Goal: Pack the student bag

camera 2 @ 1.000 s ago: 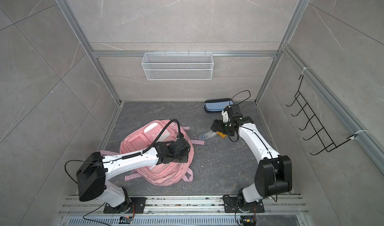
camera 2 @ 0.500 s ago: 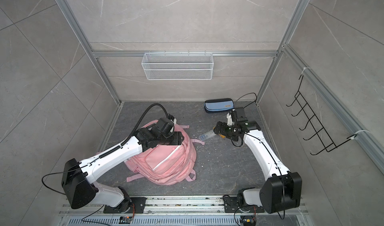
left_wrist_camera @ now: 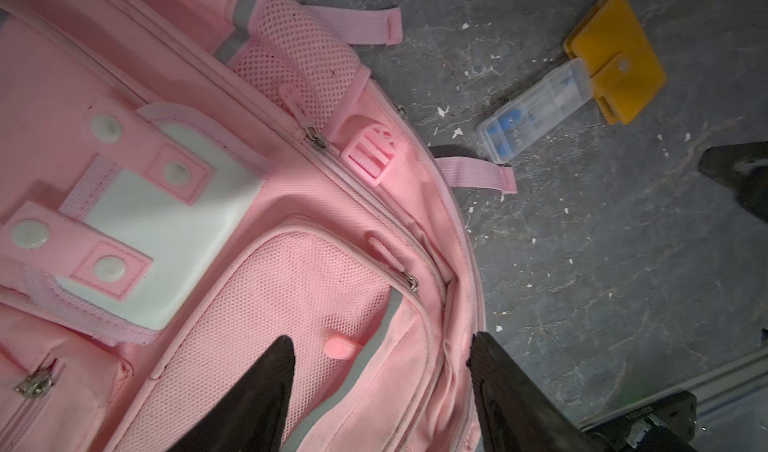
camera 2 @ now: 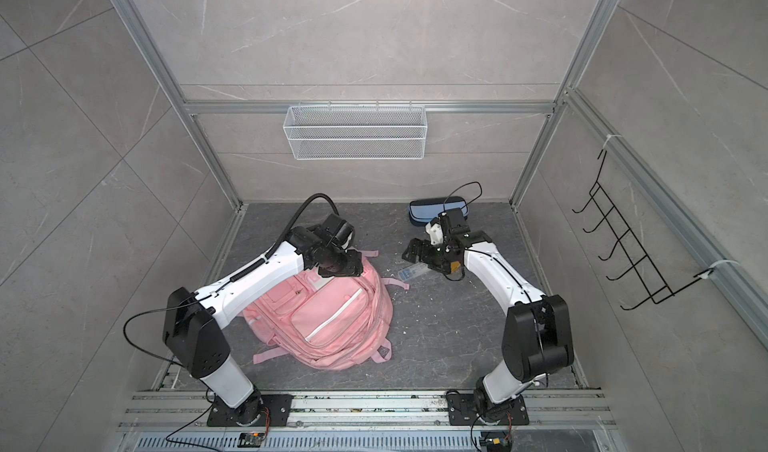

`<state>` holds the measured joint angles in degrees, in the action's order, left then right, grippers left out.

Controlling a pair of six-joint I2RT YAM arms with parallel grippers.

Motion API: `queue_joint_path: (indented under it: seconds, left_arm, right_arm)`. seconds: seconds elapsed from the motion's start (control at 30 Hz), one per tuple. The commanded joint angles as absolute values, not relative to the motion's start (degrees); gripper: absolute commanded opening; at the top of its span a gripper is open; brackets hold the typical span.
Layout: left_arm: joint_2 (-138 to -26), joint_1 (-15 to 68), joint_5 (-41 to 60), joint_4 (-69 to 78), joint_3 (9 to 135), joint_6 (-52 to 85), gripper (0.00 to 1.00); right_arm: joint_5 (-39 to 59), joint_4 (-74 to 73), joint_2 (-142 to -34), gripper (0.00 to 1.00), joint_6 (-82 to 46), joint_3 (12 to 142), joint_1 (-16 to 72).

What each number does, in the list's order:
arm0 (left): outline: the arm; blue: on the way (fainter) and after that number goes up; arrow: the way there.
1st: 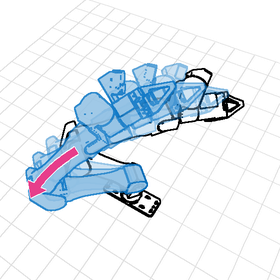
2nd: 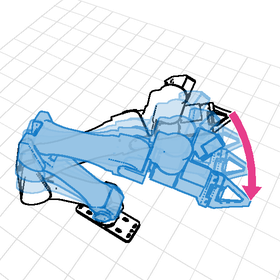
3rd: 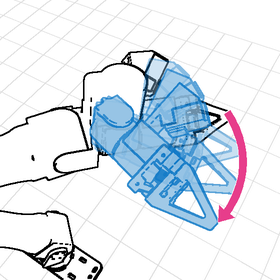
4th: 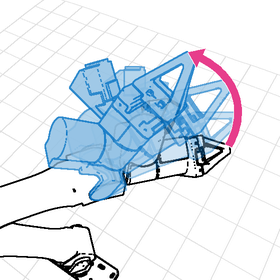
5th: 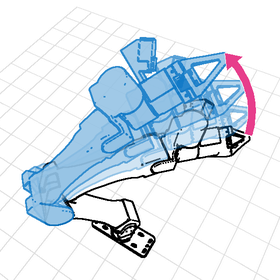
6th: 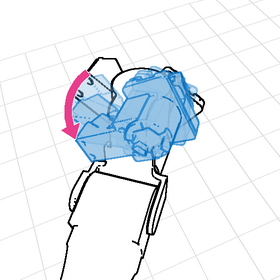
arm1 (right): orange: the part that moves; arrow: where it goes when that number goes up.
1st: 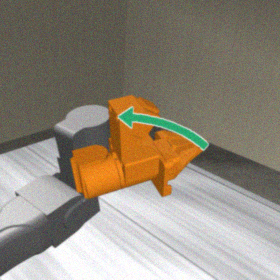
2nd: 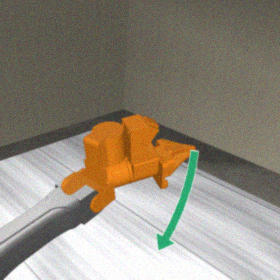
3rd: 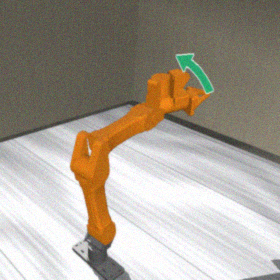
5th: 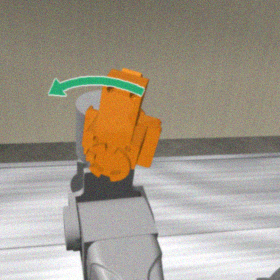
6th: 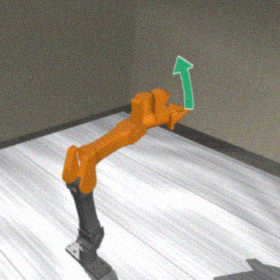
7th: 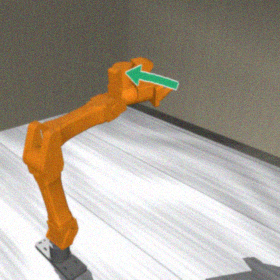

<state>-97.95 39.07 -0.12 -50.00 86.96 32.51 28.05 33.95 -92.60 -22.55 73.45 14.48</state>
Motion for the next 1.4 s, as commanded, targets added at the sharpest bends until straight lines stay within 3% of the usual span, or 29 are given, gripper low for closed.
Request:
queue_joint_path:
  seconds: [0.0, 0.2, 0.43, 0.57, 0.8, 0.97, 1.2, 1.37]
  left_arm:
    - [-98.43, 37.39, 0.55, -54.43, 88.67, 32.28, 0.69]
    - [-94.43, 33.61, 4.80, -52.65, 81.56, 36.98, 0.66]
    - [-84.73, 32.53, 5.74, -50.97, 68.61, 44.92, 0.62]
    - [-78.52, 31.70, 7.24, -46.58, 60.37, 50.03, 0.61]
    - [-76.20, 31.61, 7.01, -45.35, 57.16, 50.10, 0.61]
    - [-76.73, 31.54, 7.11, -44.44, 56.78, 49.06, 0.61]
    - [-77.34, 31.36, 7.03, -43.11, 57.16, 47.17, 0.61]
    - [-77.87, 31.36, 7.12, -42.06, 56.87, 46.54, 0.61]
  right_arm:
    - [36.04, 27.52, -96.61, 0.98, -17.36, 77.65, 16.04]
    - [37.69, 38.61, -112.62, 0.90, -4.93, 99.11, 24.46]
    - [29.67, 51.97, -130.19, 0.60, -2.08, 124.04, 31.28]
    - [24.57, 57.27, -137.18, 0.50, -5.12, 133.51, 33.49]
    - [16.32, 68.25, -148.52, 0.25, -10.53, 149.51, 35.55]
    - [14.67, 77.32, -157.57, 0.24, -11.28, 164.87, 36.88]
    - [11.52, 74.10, -154.91, 0.39, -11.62, 155.95, 38.13]
    - [11.51, 74.76, -156.54, 0.41, -12.16, 157.23, 38.23]
